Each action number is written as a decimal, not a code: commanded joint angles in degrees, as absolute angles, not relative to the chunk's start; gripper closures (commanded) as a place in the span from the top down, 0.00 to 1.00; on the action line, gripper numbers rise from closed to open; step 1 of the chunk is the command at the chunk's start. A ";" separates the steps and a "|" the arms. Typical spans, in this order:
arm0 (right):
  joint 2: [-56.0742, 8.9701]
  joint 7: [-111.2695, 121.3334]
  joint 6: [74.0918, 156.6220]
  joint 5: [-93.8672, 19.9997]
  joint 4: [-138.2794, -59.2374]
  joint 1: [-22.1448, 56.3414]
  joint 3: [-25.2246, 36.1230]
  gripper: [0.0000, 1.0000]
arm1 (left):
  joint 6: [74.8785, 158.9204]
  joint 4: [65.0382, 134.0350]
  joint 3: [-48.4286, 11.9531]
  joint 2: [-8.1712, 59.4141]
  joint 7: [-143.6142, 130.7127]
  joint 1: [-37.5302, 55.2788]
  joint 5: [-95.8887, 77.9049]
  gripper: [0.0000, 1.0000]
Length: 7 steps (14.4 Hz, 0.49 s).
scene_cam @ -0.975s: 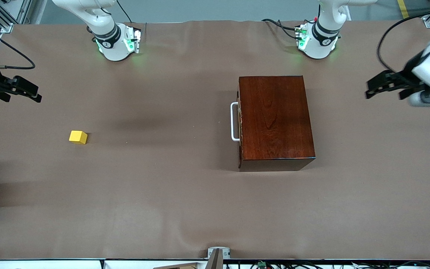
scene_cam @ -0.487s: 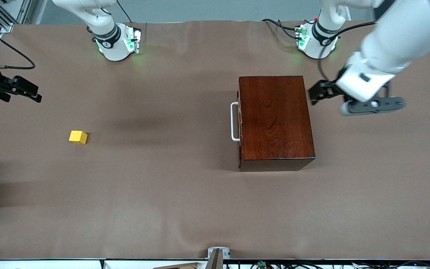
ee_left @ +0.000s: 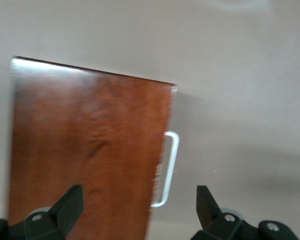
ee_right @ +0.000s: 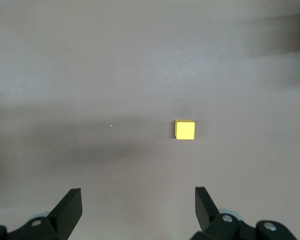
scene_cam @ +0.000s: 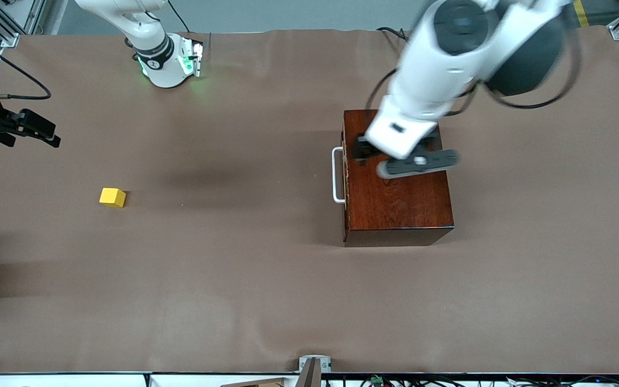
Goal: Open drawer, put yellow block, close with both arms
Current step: 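Move the left gripper to the white drawer handle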
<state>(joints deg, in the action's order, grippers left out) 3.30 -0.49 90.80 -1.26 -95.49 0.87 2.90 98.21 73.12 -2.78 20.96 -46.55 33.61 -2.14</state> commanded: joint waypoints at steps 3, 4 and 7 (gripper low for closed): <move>2.81 -0.44 90.18 -1.32 -94.39 1.14 3.16 1.00 | 105.03 70.58 -1.67 29.60 -55.54 42.96 6.31 1.00; 2.81 -0.44 90.09 -1.32 -94.39 1.14 3.16 1.00 | 105.12 70.58 -1.50 31.01 -55.98 44.81 8.24 1.00; 2.81 -0.44 90.18 -1.32 -94.39 1.23 3.16 1.00 | 105.12 70.58 -0.88 35.67 -55.99 48.24 11.68 1.00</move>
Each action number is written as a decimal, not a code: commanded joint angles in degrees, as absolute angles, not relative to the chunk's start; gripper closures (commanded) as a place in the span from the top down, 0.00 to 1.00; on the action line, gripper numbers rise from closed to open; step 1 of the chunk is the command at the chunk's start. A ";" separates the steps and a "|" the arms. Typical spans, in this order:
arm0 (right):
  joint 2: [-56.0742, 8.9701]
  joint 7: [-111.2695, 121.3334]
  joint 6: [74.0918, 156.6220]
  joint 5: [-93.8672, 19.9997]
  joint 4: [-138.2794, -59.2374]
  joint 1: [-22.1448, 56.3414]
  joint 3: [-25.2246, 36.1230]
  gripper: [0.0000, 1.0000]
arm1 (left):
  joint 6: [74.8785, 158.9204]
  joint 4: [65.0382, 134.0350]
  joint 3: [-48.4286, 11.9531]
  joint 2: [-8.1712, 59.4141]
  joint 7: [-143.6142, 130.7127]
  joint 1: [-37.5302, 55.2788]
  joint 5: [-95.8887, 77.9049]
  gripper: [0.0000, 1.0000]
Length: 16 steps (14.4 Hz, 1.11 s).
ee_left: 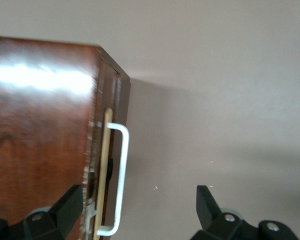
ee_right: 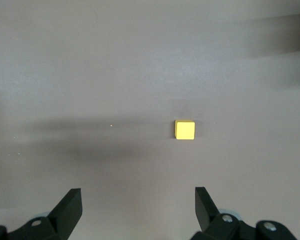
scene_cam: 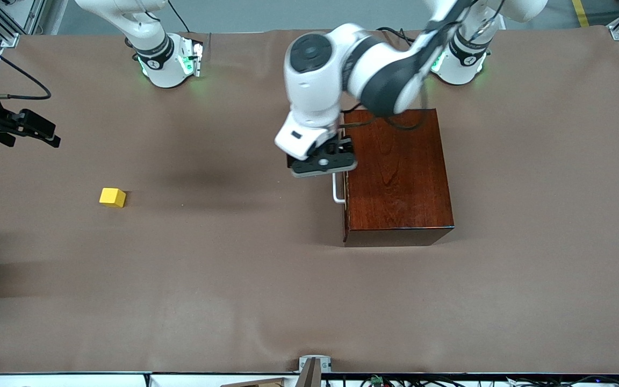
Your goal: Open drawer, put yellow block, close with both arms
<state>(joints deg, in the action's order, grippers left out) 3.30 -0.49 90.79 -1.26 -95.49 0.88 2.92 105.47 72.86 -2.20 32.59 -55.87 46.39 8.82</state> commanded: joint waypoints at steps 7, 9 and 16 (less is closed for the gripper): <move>2.81 -0.44 90.18 -1.32 -94.31 1.23 3.16 1.00 | 105.21 70.40 -0.79 40.87 -54.85 49.57 13.01 1.00; 2.81 -0.44 90.35 -1.32 -94.31 1.23 3.16 1.00 | 105.03 70.49 -0.88 41.65 -54.67 49.57 13.01 1.00; 2.81 -0.44 90.18 -1.32 -94.39 1.23 3.16 1.00 | 101.96 71.01 -1.05 43.33 -54.40 49.48 12.31 1.00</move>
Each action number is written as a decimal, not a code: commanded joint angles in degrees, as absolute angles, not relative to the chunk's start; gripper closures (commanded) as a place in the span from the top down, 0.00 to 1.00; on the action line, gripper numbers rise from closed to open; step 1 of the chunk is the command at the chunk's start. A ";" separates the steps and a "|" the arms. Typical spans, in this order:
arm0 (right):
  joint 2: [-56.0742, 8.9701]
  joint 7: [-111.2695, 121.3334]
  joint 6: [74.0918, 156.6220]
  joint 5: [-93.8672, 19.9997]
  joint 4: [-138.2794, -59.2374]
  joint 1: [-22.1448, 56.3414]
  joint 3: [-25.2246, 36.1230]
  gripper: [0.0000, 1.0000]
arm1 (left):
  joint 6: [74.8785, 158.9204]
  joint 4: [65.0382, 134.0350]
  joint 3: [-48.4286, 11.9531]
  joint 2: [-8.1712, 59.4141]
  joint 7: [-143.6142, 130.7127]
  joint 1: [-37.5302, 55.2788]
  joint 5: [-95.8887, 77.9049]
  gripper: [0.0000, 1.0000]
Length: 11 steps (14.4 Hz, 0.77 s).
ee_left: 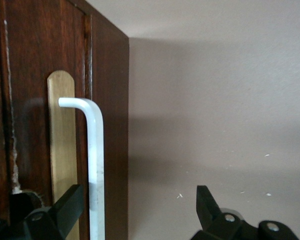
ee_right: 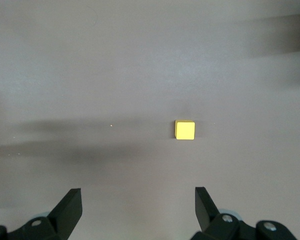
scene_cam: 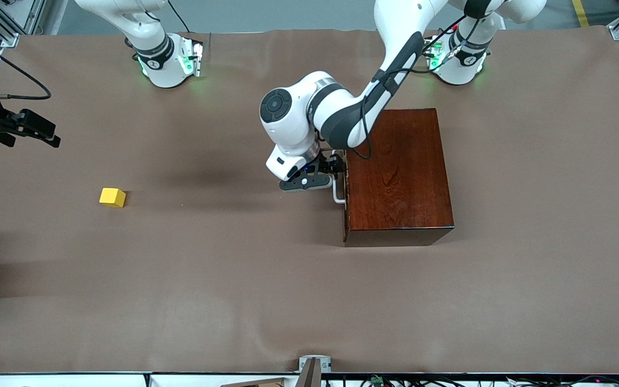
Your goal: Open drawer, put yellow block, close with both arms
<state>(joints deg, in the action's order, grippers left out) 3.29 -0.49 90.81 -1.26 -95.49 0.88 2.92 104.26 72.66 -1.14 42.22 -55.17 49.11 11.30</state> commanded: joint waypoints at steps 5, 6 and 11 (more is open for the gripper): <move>2.81 -0.44 90.18 -1.32 -94.39 1.32 3.16 1.00 | 101.69 71.02 -1.23 44.91 -54.58 49.57 12.39 1.00; 2.81 -0.44 90.18 -1.32 -94.39 1.32 3.16 1.00 | 101.86 70.93 -1.32 45.17 -54.67 49.57 12.31 1.00; 2.81 -0.44 90.18 -1.32 -94.39 1.23 3.16 1.00 | 104.32 70.66 -1.49 45.26 -55.19 49.57 12.30 1.00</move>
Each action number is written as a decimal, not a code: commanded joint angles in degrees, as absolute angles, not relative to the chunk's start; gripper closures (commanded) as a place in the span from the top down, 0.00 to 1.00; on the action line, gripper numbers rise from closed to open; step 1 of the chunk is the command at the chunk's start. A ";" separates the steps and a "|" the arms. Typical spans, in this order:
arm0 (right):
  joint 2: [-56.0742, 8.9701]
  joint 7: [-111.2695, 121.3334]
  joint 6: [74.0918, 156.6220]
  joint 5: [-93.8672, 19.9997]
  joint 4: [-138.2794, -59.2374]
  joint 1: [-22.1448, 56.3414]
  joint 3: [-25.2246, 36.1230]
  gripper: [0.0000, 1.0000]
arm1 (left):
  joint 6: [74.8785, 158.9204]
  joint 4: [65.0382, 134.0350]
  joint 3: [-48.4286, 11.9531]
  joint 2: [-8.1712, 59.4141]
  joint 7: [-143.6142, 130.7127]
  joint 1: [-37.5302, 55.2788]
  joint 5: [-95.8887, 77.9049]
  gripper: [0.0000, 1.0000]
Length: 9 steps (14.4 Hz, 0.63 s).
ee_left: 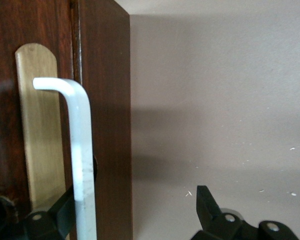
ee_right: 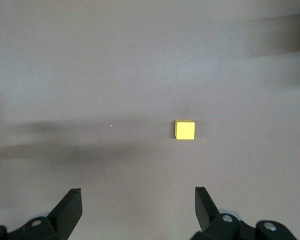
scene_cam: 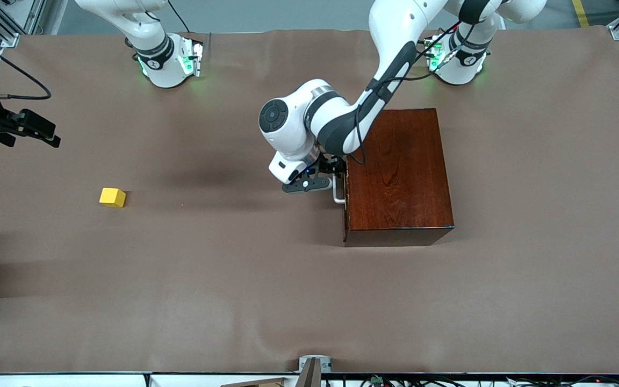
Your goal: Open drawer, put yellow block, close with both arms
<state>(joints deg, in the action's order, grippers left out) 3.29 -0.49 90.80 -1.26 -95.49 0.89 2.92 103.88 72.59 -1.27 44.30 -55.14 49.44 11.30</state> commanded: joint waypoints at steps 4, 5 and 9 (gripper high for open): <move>2.81 -0.44 90.18 -1.32 -94.39 1.32 3.16 1.00 | 108.61 70.49 -1.67 45.18 -58.17 49.48 10.91 1.00; 2.81 -0.44 90.18 -1.32 -94.39 1.32 3.16 1.00 | 110.20 70.49 -1.67 45.18 -59.05 49.48 10.29 1.00; 2.81 -0.44 90.00 -1.32 -94.39 1.32 3.16 1.00 | 115.65 70.49 -1.76 45.18 -59.76 49.57 7.12 1.00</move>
